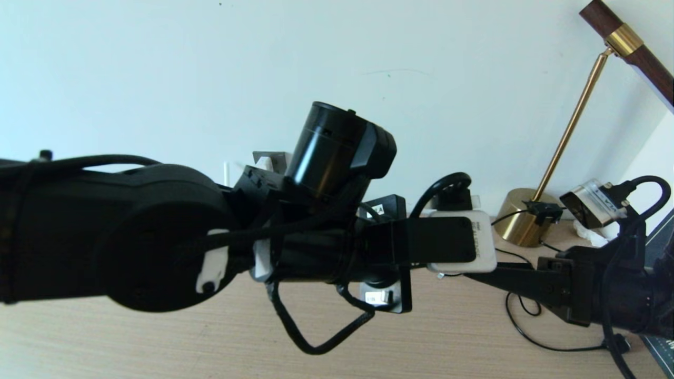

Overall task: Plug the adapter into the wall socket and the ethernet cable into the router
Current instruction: Hand it to the other hand

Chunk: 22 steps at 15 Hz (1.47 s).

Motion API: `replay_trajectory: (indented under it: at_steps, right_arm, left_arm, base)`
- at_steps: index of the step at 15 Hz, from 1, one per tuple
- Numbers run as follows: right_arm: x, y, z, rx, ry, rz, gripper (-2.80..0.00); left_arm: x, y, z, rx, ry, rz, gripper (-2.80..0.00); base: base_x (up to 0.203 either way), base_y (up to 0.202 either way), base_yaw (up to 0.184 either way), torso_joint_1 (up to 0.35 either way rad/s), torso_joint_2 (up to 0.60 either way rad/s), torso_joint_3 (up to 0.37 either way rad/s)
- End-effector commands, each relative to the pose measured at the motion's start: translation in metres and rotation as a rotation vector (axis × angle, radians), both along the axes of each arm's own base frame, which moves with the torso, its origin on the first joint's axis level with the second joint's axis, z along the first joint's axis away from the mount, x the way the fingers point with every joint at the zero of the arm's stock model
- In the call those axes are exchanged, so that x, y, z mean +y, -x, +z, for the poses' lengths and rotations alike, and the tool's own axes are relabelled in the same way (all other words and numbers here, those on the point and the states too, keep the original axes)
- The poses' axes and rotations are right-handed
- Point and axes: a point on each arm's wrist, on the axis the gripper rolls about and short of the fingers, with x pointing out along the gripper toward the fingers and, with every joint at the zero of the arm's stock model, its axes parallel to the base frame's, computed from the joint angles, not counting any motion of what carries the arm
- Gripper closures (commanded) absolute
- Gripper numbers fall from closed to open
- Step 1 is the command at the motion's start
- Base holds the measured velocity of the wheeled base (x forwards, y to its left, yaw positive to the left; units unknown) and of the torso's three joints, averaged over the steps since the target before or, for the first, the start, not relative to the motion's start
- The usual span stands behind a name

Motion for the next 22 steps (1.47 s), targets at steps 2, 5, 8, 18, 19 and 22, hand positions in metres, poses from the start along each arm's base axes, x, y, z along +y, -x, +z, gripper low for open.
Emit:
replay_trajectory:
  at_steps: [2, 5, 8, 18, 19, 22]
  right_arm:
    - [0.002, -0.002, 0.0, 0.001, -0.003, 0.008, -2.8]
    - [0.007, 0.001, -0.001, 0.0, 0.001, 0.037, -2.8]
    - [0.008, 0.001, -0.002, 0.009, -0.001, 0.037, -2.8]
    - [0.015, -0.014, 0.001, 0.03, -0.007, -0.01, -2.8]
    - [0.015, -0.015, 0.001, 0.031, -0.007, -0.01, -2.8]
    - [0.017, -0.018, 0.004, 0.016, -0.006, -0.026, -2.8]
  left_arm:
    - [0.0, 0.0, 0.0, -0.005, -0.002, -0.002, 0.0]
    - [0.0, 0.0, 0.0, -0.005, -0.001, -0.002, 0.0]
    - [0.0, 0.0, 0.0, -0.004, -0.002, -0.002, 0.0]
    - [-0.005, -0.003, -0.002, -0.015, 0.019, -0.004, 0.0]
    - [-0.005, -0.003, -0.002, -0.017, 0.021, -0.005, 0.0]
    - [-0.005, -0.002, 0.001, -0.022, 0.031, -0.009, 0.0]
  base:
    - [0.0, 0.0, 0.0, 0.0, 0.0, 0.0]
    - [0.0, 0.0, 0.0, 0.0, 0.0, 0.0]
    - [0.0, 0.0, 0.0, 0.0, 0.0, 0.0]
    - [0.0, 0.0, 0.0, 0.0, 0.0, 0.0]
    - [0.0, 0.0, 0.0, 0.0, 0.0, 0.0]
    - [0.0, 0.0, 0.0, 0.0, 0.0, 0.0]
